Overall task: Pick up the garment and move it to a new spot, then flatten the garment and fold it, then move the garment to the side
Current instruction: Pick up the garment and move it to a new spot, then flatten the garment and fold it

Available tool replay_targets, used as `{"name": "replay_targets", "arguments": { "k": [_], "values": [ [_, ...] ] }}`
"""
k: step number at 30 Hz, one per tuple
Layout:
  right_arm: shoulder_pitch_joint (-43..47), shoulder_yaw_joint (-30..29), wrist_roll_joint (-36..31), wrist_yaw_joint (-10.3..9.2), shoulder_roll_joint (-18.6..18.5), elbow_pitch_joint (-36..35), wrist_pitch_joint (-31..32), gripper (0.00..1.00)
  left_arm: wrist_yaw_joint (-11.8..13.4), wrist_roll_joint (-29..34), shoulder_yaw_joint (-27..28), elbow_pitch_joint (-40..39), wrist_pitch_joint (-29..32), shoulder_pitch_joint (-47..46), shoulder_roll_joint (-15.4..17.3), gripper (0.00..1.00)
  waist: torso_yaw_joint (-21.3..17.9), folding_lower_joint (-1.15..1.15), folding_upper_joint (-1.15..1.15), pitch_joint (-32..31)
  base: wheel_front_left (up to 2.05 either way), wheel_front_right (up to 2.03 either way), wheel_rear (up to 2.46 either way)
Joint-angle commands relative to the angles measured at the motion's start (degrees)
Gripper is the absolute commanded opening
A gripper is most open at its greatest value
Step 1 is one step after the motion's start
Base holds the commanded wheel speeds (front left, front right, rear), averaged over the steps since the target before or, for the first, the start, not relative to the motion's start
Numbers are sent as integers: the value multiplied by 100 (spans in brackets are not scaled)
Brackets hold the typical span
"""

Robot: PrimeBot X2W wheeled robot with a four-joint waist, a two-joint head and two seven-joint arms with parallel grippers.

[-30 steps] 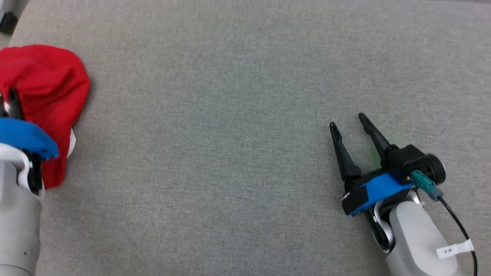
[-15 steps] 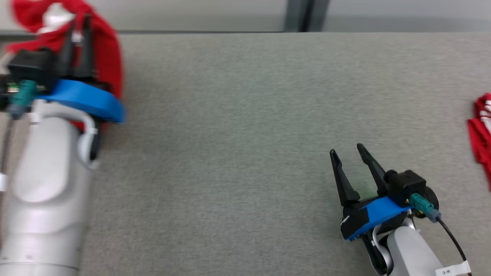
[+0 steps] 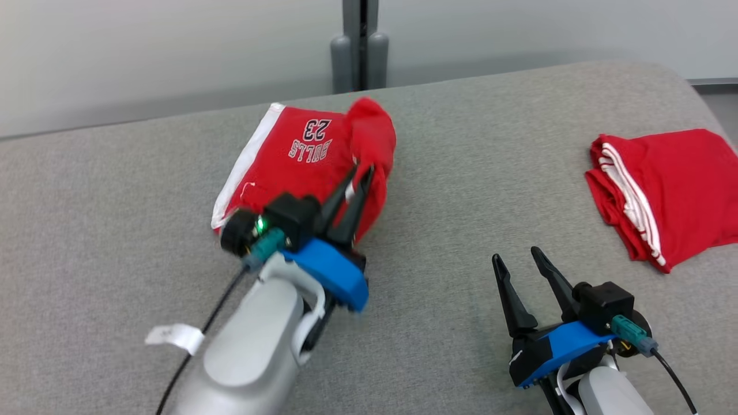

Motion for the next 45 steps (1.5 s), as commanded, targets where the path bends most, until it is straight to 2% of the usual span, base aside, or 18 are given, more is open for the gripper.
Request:
{"name": "replay_targets", "arguments": {
  "k": [1, 2, 3, 5, 9, 15, 19, 21, 26, 32, 39, 45],
  "values": [
    [75, 10, 52, 0, 2, 18, 2, 100, -5, -19, -81, 82, -26, 145, 26, 0, -73, 1, 0, -84, 0, 0, 0],
    [88, 13, 65, 0, 3, 24, 3, 100, -5, -53, -188, 178, -25, 255, 16, 31, -73, 1, 0, -94, 0, 0, 0],
    [98, 6, 69, 0, 3, 32, 3, 100, -5, -97, -261, 270, -25, 365, 12, 100, -63, 1, 0, -105, 0, 0, 0],
    [109, 0, 88, 0, 3, 32, 2, 100, 54, -123, -367, 370, -25, 516, 7, 100, -30, 1, 0, -128, 0, 0, 0],
    [131, -50, 142, 0, 2, 6, 3, 100, 290, -114, -87, 355, -25, 919, 6, 100, 92, 1, 0, -222, 0, 0, 0],
    [257, -106, 170, 0, 0, -27, 3, 100, 696, 126, 921, -201, -25, 1731, 256, 100, 291, 1, 0, -445, 0, 0, 0],
    [362, -136, 175, 0, -1, 5, 2, 100, 797, 411, 1532, -626, -24, 2328, 341, 100, 379, 1, 0, -612, 0, 0, 0],
    [408, -160, 174, 0, 0, 22, 3, 100, 791, 606, 1760, -794, -24, 2583, 366, 100, 415, 1, 0, -692, 0, 0, 0],
    [634, -285, 108, 0, 0, 73, 3, 100, 728, 940, 2425, -1179, -24, 3286, 196, 100, 476, 1, 0, -878, 0, 0, 0],
    [742, -338, 81, 0, 0, 124, 3, 100, 657, 1050, 2759, -1284, -24, 3599, 56, 100, 493, 1, 0, -910, 0, 0, 0],
    [674, -300, 99, 0, 1, 96, 3, 100, 546, 1124, 2816, -1274, -24, 3524, 1, 100, 528, 1, 0, -846, 0, 0, 0],
    [176, 53, 8, 0, 0, -103, 3, 100, 547, 974, 2582, -1250, -25, 3267, 0, 100, 763, 1, 0, -509, 0, 0, 0]
  ]
}}
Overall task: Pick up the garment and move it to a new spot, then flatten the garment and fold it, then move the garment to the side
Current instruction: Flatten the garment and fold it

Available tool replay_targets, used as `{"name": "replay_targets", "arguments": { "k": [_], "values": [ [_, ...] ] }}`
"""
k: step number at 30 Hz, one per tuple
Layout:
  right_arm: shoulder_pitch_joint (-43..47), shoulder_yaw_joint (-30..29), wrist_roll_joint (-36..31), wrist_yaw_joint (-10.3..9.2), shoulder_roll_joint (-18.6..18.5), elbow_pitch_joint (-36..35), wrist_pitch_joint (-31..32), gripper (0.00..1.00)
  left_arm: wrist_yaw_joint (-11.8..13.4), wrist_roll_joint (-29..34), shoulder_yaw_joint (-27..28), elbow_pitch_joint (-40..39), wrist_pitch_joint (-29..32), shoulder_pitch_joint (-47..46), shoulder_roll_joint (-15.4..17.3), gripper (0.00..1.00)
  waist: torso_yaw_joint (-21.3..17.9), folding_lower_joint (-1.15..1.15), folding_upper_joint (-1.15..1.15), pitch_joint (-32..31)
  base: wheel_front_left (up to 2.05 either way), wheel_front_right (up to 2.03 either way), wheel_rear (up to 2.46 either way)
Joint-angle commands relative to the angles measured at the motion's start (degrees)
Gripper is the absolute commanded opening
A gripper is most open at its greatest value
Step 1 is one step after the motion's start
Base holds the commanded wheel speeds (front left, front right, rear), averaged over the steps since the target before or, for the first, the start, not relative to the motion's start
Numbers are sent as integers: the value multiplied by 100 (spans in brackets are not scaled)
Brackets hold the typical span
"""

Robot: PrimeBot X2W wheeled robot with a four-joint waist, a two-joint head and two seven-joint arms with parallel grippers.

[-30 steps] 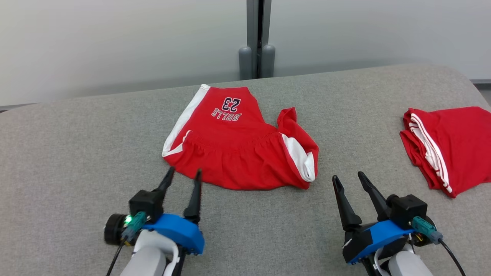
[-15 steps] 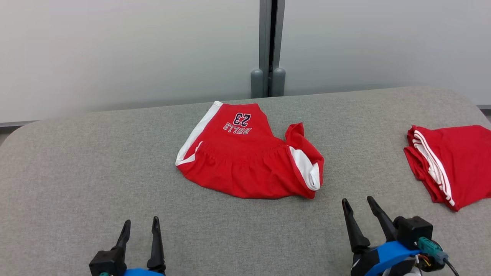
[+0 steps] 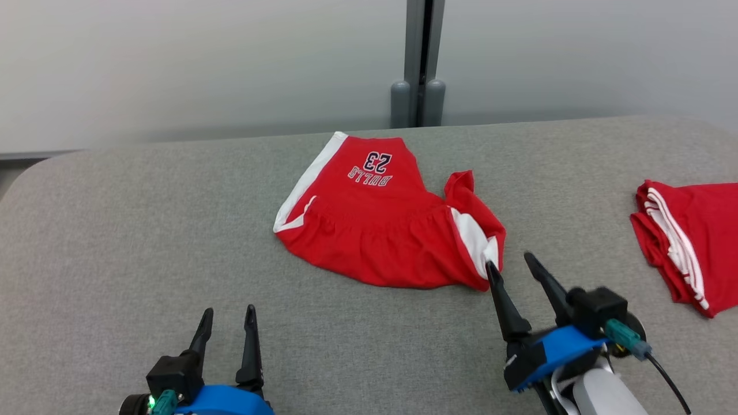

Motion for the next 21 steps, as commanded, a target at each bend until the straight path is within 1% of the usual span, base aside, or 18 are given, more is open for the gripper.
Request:
{"name": "replay_targets", "arguments": {
  "k": [1, 5, 9, 12, 15, 21],
  "values": [
    [-171, 51, -59, 0, -3, -44, 3, 100, 15, -31, -29, 14, -22, -97, -3, 100, 162, 0, 0, 167, 0, 0, 0],
    [-1087, 497, -154, 0, -4, 238, 3, 100, 34, -150, -356, 62, -22, -355, -3, 100, 616, 0, 0, 588, 0, 0, 0],
    [-1935, 933, -99, 0, -72, 790, 48, 100, 65, -261, -599, 68, -22, -513, -4, 100, 1025, 0, 0, 883, 0, 0, 0],
    [-2503, 1219, 24, 0, -142, 1244, 224, 100, 93, -341, -765, 70, -22, -609, -6, 100, 1310, 0, 0, 1070, 0, 0, 0],
    [-3029, 1474, 104, 0, -230, 1662, 395, 100, 138, -437, -903, 66, -22, -679, -5, 100, 1569, 0, 0, 1236, 0, 0, 0],
    [-3738, 1715, 411, 0, -368, 2545, 775, 100, 214, -620, -1156, 14, -22, -800, -8, 100, 1910, 0, 0, 1488, 0, 0, 0]
  ]
}}
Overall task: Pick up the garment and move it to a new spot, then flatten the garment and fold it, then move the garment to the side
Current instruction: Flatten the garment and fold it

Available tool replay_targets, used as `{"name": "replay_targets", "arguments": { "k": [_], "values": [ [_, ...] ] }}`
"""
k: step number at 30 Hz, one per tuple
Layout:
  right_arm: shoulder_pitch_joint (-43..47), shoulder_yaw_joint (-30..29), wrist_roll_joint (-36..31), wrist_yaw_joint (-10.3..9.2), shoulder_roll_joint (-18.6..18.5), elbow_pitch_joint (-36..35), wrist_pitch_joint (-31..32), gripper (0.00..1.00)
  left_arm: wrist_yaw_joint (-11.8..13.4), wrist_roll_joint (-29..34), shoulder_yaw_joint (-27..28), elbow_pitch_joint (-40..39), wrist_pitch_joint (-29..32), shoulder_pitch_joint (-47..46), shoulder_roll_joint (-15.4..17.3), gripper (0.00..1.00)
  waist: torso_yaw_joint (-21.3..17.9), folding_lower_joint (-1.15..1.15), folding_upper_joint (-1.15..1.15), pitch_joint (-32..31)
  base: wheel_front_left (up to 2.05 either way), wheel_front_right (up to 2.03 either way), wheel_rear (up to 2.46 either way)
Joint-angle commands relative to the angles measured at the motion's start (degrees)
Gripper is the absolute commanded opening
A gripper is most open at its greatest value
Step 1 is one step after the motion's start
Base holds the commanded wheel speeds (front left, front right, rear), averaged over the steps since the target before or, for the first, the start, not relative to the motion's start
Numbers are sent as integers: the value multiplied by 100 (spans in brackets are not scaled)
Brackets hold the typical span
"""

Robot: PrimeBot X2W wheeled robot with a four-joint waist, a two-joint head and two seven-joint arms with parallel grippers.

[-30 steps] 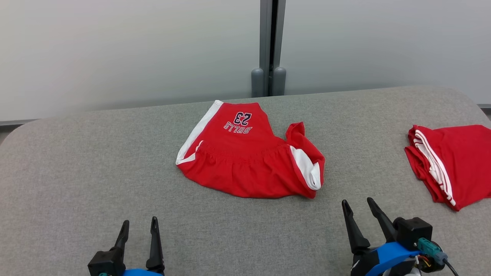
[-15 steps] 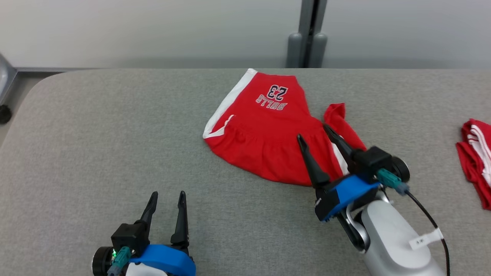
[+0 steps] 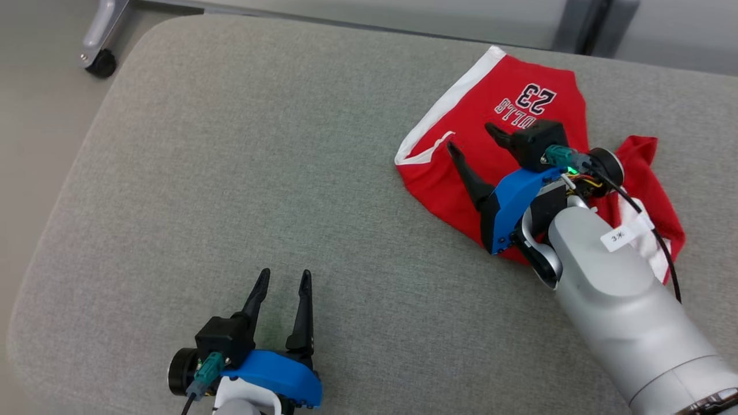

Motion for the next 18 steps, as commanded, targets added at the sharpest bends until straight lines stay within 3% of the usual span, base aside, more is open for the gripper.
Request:
{"name": "replay_targets", "arguments": {
  "k": [1, 8, 17, 18],
  "values": [
    [-110, 43, 65, -1, -31, 77, 35, 100, 23, -28, -23, -24, -22, -110, -11, 100, 190, -1, 0, 190, 0, 0, 0],
    [-389, 526, 407, 0, -158, 551, 99, 100, 108, -152, -209, -74, -22, -197, -11, 100, 278, -1, 0, 330, 0, 0, 0],
    [-566, 1386, 981, 0, -245, 510, 159, 100, 102, -168, -223, -93, -22, -252, -10, 100, 244, -1, 0, 345, 0, 0, 0],
    [-587, 1472, 1036, 0, -264, 492, 130, 82, 96, -176, -223, -96, -22, -252, -10, 100, 243, -1, 0, 341, 0, 0, 0]
  ]
}}
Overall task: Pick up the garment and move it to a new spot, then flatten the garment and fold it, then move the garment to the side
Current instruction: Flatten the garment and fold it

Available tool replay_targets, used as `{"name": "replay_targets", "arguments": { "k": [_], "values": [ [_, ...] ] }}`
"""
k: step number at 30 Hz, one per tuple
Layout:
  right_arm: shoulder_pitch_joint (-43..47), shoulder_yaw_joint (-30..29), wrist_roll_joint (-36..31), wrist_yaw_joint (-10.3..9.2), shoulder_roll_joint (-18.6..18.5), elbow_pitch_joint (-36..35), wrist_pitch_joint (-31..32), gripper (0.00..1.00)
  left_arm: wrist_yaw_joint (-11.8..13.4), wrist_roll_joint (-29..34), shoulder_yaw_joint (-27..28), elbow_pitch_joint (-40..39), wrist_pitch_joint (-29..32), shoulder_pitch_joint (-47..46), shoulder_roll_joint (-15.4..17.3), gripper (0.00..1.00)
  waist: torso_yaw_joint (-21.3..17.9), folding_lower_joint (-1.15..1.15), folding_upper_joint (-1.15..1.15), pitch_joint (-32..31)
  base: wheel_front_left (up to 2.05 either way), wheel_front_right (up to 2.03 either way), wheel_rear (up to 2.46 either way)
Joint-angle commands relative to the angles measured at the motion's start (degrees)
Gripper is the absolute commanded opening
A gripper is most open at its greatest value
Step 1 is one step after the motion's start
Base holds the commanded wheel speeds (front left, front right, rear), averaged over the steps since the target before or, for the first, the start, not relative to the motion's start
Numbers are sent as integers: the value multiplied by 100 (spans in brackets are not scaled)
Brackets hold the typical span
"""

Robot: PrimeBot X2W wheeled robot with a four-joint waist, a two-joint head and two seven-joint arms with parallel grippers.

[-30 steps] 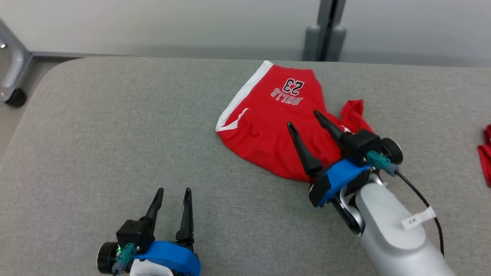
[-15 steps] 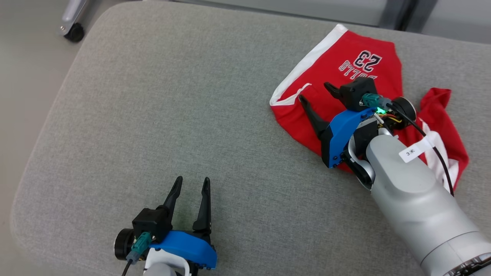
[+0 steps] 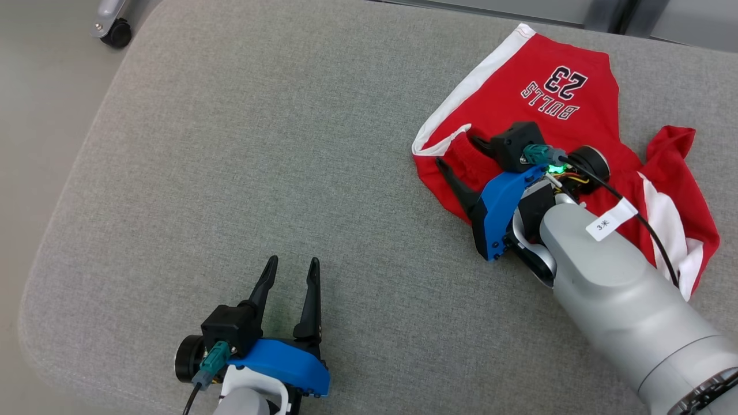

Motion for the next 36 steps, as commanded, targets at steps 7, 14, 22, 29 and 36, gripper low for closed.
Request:
{"name": "replay_targets", "arguments": {
  "k": [7, 14, 22, 29, 36],
  "values": [
    [-298, 387, 290, 0, -198, 113, -287, 0, -30, -63, -25, 30, -22, 5, -6, 100, 24, 0, 0, -101, 0, 0, 0],
    [-787, 202, 192, 0, -153, -42, -930, 0, -48, -43, 64, 102, -22, 131, -4, 100, 126, 0, 0, -446, 0, 0, 0],
    [-986, -13, -329, 0, -118, -1715, -956, 0, -107, 44, 165, 226, -23, 385, -6, 100, 121, 0, 0, -948, 0, 0, 0],
    [96, 410, -199, -1, -351, -2862, -954, 0, -171, 154, 345, 292, -23, 721, -7, 100, -315, 0, 0, -1336, 0, 0, 0],
    [1873, -7, 138, -1, -1006, -2934, -956, 0, -166, 250, 566, 308, -23, 781, -4, 100, -848, 0, 0, -1409, 0, 0, 0]
  ]
}}
